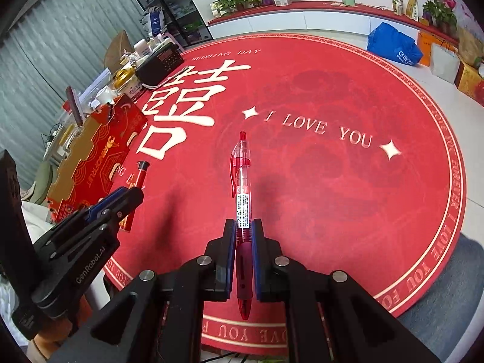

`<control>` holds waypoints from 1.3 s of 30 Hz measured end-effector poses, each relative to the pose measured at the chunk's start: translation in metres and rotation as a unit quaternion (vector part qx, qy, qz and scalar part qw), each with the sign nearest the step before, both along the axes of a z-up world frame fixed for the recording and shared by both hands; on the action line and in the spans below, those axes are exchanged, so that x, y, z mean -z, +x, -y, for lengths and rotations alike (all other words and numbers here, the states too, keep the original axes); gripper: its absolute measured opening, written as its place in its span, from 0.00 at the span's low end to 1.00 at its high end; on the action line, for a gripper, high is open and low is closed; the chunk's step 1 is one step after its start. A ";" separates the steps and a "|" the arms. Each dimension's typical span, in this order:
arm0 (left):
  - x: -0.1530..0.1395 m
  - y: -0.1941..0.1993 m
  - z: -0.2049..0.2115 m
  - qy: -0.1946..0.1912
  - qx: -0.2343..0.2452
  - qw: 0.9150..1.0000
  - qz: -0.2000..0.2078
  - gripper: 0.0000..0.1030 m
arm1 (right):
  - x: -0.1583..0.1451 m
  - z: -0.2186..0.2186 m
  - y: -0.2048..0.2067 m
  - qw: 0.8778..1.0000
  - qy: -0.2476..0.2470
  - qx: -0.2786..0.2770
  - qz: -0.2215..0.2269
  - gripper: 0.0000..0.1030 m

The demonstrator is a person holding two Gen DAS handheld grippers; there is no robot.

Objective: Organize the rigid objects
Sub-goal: 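Lift and carry the red lighter and red pen over the cardboard box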

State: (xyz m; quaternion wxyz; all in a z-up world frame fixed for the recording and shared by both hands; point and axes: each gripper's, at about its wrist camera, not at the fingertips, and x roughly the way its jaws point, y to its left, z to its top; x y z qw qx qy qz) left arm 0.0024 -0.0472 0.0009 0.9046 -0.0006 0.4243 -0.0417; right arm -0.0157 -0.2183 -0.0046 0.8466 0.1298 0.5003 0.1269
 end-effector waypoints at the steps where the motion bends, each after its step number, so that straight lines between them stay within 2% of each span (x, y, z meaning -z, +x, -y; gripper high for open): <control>1: 0.000 -0.002 -0.001 -0.001 -0.001 1.000 0.001 0.19 | 0.001 -0.002 -0.002 1.000 -0.002 -0.001 0.000 0.10; 12: -0.004 -0.013 -0.008 -0.011 0.002 1.000 0.011 0.19 | -0.003 -0.004 -0.012 1.000 -0.010 0.007 0.001 0.10; 22: -0.028 -0.013 -0.021 -0.018 -0.008 0.999 0.038 0.19 | -0.023 -0.015 -0.003 1.000 -0.014 0.002 0.018 0.10; 31: -0.057 -0.027 -0.044 0.006 -0.052 0.996 0.068 0.19 | -0.041 -0.035 -0.001 0.998 0.017 -0.034 0.055 0.10; 35: -0.065 -0.032 -0.038 0.017 -0.053 0.996 0.071 0.19 | -0.046 -0.032 -0.007 0.997 0.034 -0.034 0.068 0.10; 39: -0.069 -0.027 -0.030 0.018 -0.043 0.996 0.073 0.19 | -0.048 -0.025 -0.010 0.997 0.030 -0.025 0.070 0.11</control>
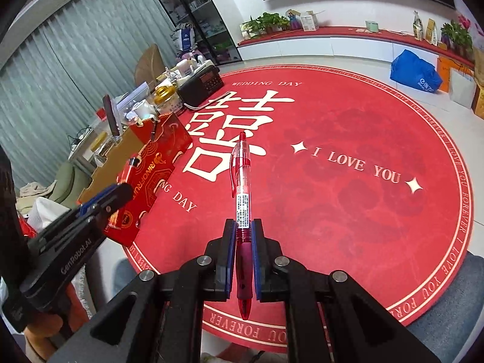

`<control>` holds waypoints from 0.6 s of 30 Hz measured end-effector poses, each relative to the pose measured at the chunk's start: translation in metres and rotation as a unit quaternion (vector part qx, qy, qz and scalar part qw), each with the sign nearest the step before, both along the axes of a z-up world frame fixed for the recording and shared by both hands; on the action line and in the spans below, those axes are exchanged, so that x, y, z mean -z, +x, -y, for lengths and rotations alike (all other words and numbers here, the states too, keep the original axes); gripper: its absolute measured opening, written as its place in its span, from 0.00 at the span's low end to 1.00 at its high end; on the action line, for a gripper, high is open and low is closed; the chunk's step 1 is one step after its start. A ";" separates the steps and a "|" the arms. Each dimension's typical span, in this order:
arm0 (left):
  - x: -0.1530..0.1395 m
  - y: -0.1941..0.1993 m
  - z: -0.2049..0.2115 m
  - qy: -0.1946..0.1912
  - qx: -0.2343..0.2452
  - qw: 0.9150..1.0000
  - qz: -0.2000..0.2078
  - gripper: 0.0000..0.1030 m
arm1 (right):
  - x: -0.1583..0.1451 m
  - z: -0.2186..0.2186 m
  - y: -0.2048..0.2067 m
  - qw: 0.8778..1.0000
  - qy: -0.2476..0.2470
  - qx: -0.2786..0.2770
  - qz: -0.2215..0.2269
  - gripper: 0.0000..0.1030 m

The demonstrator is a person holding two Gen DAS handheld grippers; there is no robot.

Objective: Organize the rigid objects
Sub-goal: 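Lift and carry the red lighter and red pen over the cardboard box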

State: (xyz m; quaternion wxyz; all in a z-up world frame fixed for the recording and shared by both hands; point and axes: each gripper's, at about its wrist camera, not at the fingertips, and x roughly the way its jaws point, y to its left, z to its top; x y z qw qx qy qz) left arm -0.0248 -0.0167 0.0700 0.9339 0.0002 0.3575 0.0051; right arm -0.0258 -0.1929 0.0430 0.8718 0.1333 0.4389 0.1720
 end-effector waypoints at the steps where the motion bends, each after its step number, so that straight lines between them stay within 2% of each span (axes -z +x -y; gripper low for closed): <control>1: -0.001 0.002 0.001 -0.003 0.003 1.000 0.002 0.19 | -0.001 0.001 0.002 1.000 -0.004 0.002 -0.002 0.11; 4: -0.005 0.010 -0.002 -0.007 0.007 1.000 0.005 0.19 | -0.004 -0.002 0.013 1.000 -0.010 0.006 -0.007 0.11; 8: -0.008 0.020 -0.028 -0.016 -0.008 1.000 0.007 0.20 | -0.013 -0.026 0.033 1.000 -0.020 -0.009 -0.004 0.10; 14: -0.006 0.033 -0.082 -0.014 -0.057 0.998 0.007 0.19 | -0.025 -0.093 0.065 0.998 -0.027 -0.064 0.001 0.10; 18: -0.002 0.041 -0.119 -0.026 -0.096 0.995 0.002 0.19 | -0.029 -0.134 0.079 0.994 -0.036 -0.105 0.001 0.10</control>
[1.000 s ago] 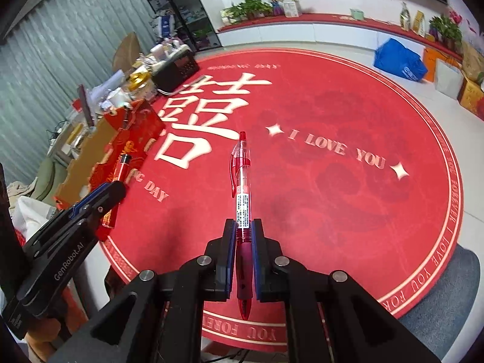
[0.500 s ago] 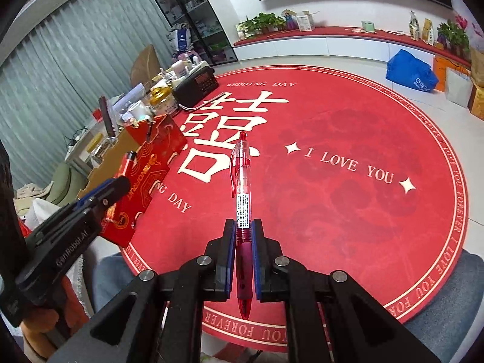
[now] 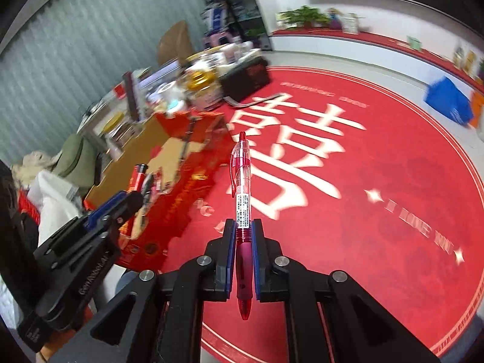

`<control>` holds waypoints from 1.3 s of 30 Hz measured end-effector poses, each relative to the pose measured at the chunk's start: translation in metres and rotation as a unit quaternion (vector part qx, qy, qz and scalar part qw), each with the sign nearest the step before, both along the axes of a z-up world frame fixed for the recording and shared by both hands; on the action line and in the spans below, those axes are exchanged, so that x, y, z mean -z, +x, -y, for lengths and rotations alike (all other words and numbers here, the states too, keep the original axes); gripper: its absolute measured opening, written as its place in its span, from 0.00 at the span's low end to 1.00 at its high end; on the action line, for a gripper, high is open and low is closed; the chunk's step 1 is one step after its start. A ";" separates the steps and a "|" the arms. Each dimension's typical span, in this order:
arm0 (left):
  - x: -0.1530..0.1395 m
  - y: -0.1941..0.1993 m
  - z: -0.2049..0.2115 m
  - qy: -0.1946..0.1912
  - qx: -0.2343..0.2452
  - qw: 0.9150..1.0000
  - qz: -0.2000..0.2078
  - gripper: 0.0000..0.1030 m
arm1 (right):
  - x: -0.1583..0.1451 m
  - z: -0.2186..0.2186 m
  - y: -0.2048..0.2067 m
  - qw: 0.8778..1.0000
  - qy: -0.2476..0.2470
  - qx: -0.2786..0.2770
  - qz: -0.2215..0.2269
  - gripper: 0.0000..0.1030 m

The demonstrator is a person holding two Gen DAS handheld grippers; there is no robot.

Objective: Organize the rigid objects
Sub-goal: 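Lift and carry the red lighter and red pen over the cardboard box, then lower both tools into the box and open them to release lighter and pen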

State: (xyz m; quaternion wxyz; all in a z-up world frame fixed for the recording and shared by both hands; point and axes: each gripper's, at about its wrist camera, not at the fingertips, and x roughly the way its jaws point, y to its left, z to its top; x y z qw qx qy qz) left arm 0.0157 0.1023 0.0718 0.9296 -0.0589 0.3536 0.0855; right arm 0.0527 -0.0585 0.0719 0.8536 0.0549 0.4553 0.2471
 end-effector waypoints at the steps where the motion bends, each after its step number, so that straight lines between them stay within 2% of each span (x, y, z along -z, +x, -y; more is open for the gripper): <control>1: 0.001 0.002 -0.009 -0.002 -0.010 1.000 -0.001 0.19 | -0.002 -0.011 0.003 1.000 -0.001 -0.011 0.002 0.10; 9: 0.012 0.014 -0.076 -0.001 -0.097 0.995 -0.011 0.19 | -0.015 -0.085 0.023 0.997 0.000 -0.078 0.017 0.11; 17: 0.017 0.021 -0.112 0.003 -0.144 0.989 -0.023 0.19 | -0.010 -0.135 0.035 0.993 -0.012 -0.116 0.015 0.11; 22: 0.018 0.024 -0.124 0.005 -0.157 0.987 -0.027 0.19 | -0.005 -0.151 0.041 0.991 -0.028 -0.127 0.013 0.11; 30: 0.030 0.033 -0.138 -0.023 -0.166 0.985 -0.045 0.19 | 0.003 -0.163 0.052 0.989 -0.046 -0.137 0.002 0.11; 39: 0.035 0.043 -0.143 -0.029 -0.168 0.984 -0.055 0.19 | 0.011 -0.174 0.061 0.989 -0.061 -0.137 -0.003 0.11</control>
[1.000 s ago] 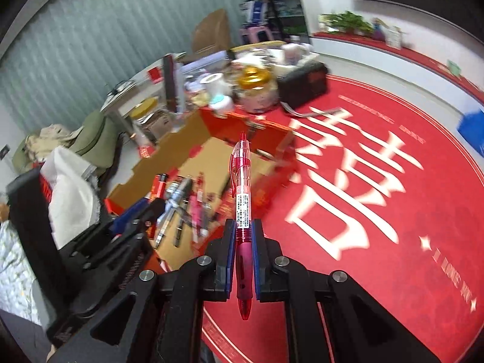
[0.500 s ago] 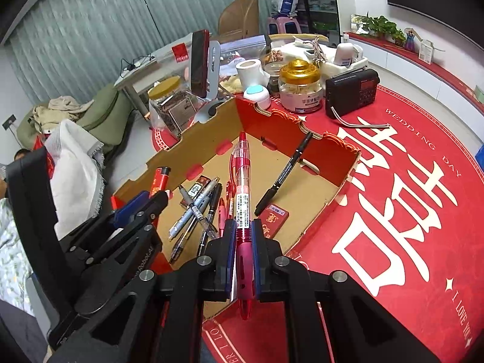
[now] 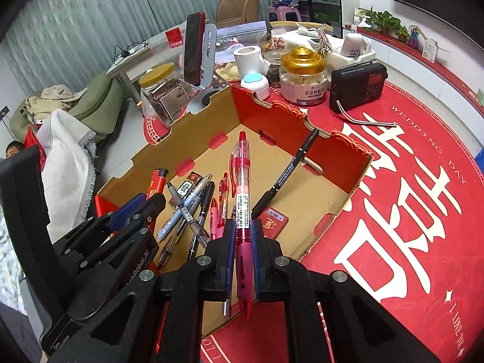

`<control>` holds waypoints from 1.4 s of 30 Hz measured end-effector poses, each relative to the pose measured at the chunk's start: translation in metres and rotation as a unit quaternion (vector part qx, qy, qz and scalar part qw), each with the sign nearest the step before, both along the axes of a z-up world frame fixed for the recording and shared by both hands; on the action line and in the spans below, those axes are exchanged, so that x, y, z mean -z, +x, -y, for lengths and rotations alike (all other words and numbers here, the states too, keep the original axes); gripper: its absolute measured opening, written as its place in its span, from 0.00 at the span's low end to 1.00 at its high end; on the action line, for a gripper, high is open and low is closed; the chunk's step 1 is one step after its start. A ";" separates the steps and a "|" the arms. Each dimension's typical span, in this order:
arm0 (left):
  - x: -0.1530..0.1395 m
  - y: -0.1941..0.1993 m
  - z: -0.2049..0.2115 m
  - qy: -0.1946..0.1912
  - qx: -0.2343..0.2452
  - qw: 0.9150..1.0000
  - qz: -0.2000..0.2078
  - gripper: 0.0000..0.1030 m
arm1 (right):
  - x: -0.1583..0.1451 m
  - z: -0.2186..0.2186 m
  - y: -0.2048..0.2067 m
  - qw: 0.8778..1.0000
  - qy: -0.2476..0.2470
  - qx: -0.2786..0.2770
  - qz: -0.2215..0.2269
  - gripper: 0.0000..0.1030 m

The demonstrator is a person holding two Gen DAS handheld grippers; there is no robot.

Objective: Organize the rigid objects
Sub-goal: 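Lower both tools into the box and open them to release lighter and pen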

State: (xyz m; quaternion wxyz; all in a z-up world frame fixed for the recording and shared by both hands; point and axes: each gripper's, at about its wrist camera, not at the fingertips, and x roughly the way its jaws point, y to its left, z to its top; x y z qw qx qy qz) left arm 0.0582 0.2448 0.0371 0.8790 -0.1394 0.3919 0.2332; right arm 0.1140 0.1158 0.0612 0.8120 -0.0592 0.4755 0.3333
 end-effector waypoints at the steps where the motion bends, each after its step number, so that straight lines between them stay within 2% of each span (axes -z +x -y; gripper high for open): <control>1: 0.000 0.001 0.000 0.001 -0.001 1.000 -0.001 0.19 | 0.001 -0.001 0.001 1.000 -0.003 -0.001 0.000 0.11; 22: 0.017 -0.001 -0.013 0.014 -0.020 0.999 -0.037 0.19 | 0.013 -0.017 0.001 0.999 -0.034 -0.023 0.002 0.11; 38: 0.038 0.012 -0.012 0.003 -0.002 0.997 -0.078 0.20 | 0.032 -0.031 0.006 0.998 -0.062 -0.028 -0.012 0.11; 40: 0.037 0.012 -0.013 0.005 -0.004 0.997 -0.082 0.26 | 0.037 -0.030 0.008 0.997 -0.065 -0.028 -0.017 0.11; 42: 0.039 0.011 -0.014 0.009 -0.004 0.996 -0.090 0.64 | 0.038 -0.028 0.008 0.997 -0.065 -0.027 -0.018 0.11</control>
